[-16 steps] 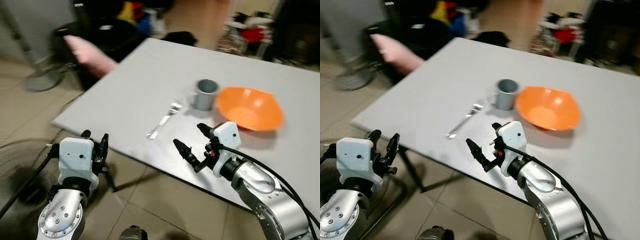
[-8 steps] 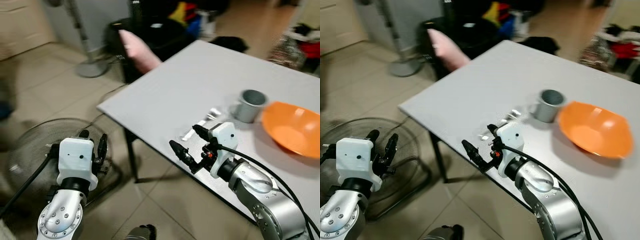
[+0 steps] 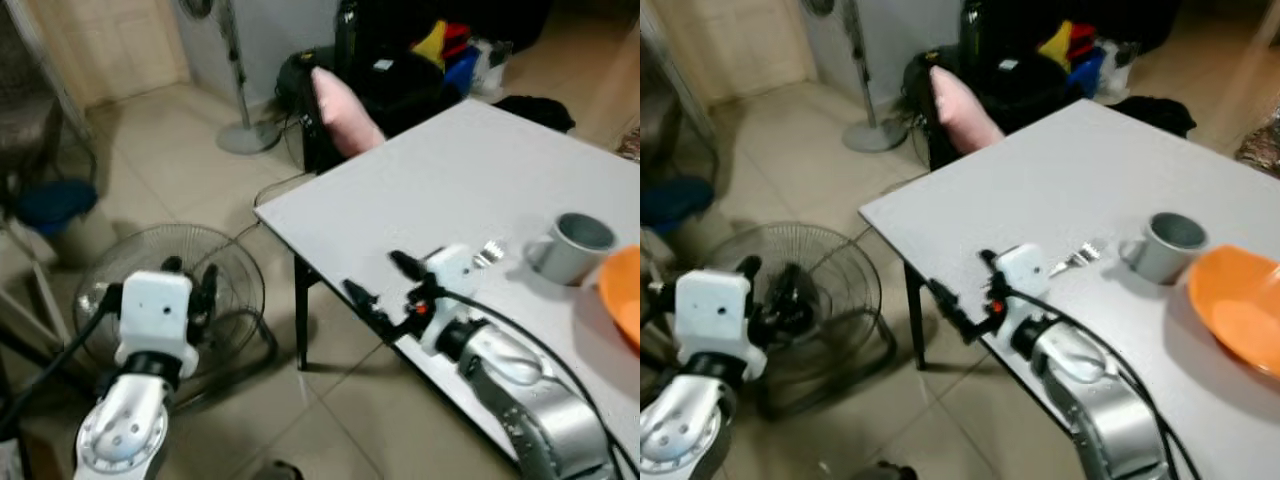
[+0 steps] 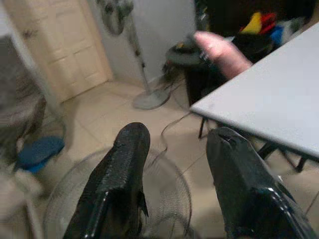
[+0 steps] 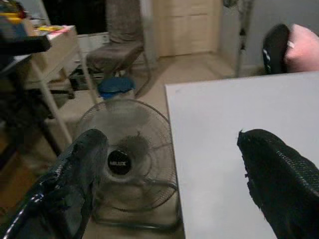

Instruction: Setting the table

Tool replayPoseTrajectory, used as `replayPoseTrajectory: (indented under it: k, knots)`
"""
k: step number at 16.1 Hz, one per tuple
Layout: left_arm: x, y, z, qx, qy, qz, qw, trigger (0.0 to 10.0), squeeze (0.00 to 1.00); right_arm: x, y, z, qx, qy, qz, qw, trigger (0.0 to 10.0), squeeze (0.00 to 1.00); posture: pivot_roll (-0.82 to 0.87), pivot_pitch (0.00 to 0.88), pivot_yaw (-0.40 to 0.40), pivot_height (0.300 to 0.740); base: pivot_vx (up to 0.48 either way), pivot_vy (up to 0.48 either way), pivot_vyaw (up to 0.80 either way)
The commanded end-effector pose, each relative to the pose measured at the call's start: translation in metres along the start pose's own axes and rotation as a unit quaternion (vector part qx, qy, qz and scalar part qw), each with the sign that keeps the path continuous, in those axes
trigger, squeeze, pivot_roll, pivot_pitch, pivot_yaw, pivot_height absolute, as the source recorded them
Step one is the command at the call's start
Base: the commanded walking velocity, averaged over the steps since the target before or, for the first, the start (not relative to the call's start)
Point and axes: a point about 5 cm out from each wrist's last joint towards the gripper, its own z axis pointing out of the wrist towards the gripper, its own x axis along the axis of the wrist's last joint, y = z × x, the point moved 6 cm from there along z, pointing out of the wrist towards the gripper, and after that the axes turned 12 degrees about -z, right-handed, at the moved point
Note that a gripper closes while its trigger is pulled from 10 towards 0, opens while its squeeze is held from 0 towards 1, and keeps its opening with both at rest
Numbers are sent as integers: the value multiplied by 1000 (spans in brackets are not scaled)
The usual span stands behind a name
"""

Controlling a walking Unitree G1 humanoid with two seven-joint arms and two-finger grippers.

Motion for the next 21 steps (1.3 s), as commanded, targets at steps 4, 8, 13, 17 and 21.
replayPoseTrajectory:
  k: [4,8,13,17,21]
  knots:
    - [0,-2,-2,9,-1,-16,1000,10000,0,2,5,-5,-8,1,-4,1000,10000,1000,-12,15,48,740,0,0,800]
    - [-1,-3,-5,7,-5,-10,1000,10000,0,-1,5,-7,-11,-3,0,1000,10000,1000,-14,14,48,740,0,0,800]
    - [1,-3,-2,1,-1,-3,1000,10000,0,0,11,-7,-24,1,2,1000,10000,1000,-20,2,47,740,0,0,800]
    - [-1,-2,-6,-2,-3,-6,1000,10000,0,-2,11,-9,-28,0,2,1000,10000,1000,-19,0,43,740,0,0,800]
    - [-3,0,-8,-5,-7,-6,1000,10000,0,-1,9,-8,-26,1,5,1000,10000,1000,-13,0,37,740,0,0,800]
